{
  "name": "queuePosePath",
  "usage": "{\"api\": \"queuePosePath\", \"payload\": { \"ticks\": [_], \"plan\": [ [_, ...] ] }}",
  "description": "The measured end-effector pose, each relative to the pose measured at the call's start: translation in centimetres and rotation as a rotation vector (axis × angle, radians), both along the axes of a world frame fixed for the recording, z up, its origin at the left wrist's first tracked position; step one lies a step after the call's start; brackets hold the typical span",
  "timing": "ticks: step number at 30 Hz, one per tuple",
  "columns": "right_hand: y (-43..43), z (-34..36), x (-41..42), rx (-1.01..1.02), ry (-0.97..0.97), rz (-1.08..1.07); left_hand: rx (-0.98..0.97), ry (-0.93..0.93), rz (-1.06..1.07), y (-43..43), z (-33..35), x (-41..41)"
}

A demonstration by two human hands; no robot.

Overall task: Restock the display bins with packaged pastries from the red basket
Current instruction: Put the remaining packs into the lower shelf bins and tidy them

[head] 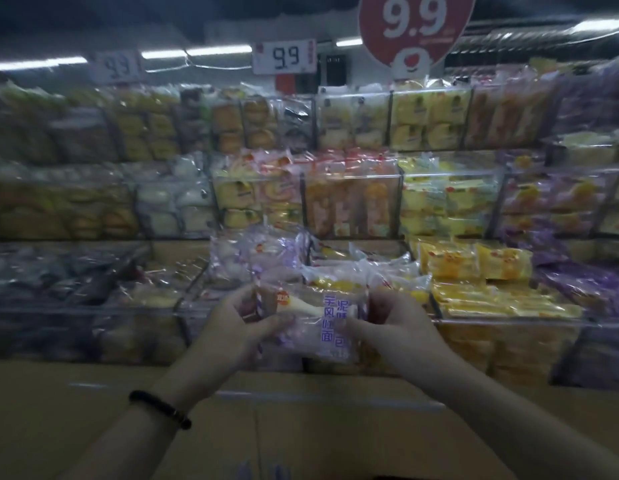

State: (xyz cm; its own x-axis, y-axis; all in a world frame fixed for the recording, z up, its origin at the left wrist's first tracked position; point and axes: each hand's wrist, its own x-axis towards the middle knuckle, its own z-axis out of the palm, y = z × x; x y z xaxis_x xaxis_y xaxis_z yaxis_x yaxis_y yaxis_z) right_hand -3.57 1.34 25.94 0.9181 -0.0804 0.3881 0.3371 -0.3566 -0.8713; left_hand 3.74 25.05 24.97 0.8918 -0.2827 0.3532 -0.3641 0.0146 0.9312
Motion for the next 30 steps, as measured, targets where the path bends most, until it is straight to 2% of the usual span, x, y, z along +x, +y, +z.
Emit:
{"api": "queuePosePath", "payload": {
  "ticks": [4, 9, 14, 16, 18, 21, 27, 30],
  "plan": [
    [4.6, 2.6, 5.5, -0.178, -0.089, -0.101, 0.043, -0.098, 0.116, 4.2, 2.5, 4.1],
    [9.6, 4.8, 12.3, -0.272, -0.176, -0.17, 0.062, -0.143, 0.306, 7.0, 4.3, 10.5],
    [12.7, 3.7, 18.7, -0.261, -0.111, -0.214, 0.148, -0.16, 0.558, 7.8, 2.9, 16.5],
    [13.7, 2.6, 19.7, -0.225, -0.083, -0.225, 0.317, -0.178, 0.64, 8.1, 1.9, 18.2],
    [14.7, 1.4, 19.9, -0.265, -0.088, -0.263, 0.449, -0.203, 0.72, 8.2, 1.3, 18.6],
    [15.5, 0.3, 19.8, -0.329, -0.123, -0.276, 0.437, -0.272, 0.757, 8.3, 0.4, 18.0],
    [15.0, 0.8, 17.9, -0.288, -0.113, -0.285, 0.557, -0.273, 0.692, 8.3, 0.2, 15.0],
    [13.9, 1.7, 15.9, -0.354, -0.13, -0.302, 0.586, -0.349, 0.732, 7.5, 1.1, 12.8]
  ]
}}
